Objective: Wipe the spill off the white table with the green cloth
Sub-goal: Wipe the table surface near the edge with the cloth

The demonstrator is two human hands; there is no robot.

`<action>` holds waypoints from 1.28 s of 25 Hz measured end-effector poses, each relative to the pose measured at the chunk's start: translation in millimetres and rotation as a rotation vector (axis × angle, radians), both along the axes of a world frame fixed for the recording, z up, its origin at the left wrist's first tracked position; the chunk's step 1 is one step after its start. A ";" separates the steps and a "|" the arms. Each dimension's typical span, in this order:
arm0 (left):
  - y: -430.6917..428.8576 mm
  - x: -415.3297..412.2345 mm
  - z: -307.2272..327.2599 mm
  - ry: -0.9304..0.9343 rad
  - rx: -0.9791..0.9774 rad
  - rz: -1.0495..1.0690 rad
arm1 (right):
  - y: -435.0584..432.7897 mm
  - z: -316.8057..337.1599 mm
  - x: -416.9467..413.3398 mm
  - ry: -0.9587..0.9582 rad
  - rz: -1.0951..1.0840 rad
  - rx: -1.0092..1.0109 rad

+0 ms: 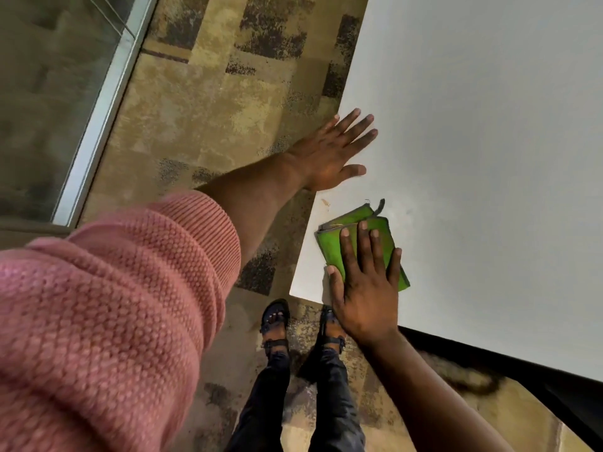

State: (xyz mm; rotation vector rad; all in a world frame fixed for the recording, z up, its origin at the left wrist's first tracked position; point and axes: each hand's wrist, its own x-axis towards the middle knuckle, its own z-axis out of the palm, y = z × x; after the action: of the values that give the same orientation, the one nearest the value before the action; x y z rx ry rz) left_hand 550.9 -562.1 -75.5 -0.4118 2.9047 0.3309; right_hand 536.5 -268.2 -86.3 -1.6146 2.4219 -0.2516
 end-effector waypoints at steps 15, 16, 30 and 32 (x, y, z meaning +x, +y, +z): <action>-37.0 -24.0 2.8 -0.037 -0.040 -0.343 | -82.7 2.2 25.8 -0.015 -0.472 -0.020; -39.1 -25.3 0.9 -0.031 -0.034 -0.349 | -93.8 2.8 30.5 -0.030 -0.525 -0.018; -40.2 -24.6 -1.3 -0.029 -0.002 -0.343 | -120.6 1.9 75.1 -0.031 -0.640 -0.037; -40.9 -24.4 0.2 -0.038 0.006 -0.349 | -138.2 -0.2 72.6 0.015 -0.575 -0.019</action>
State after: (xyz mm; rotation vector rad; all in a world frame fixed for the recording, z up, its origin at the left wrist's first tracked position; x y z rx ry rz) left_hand 526.5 -603.0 -75.3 0.0909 2.8641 0.2726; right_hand 609.1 -406.3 -86.5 -0.8868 2.8464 -0.3511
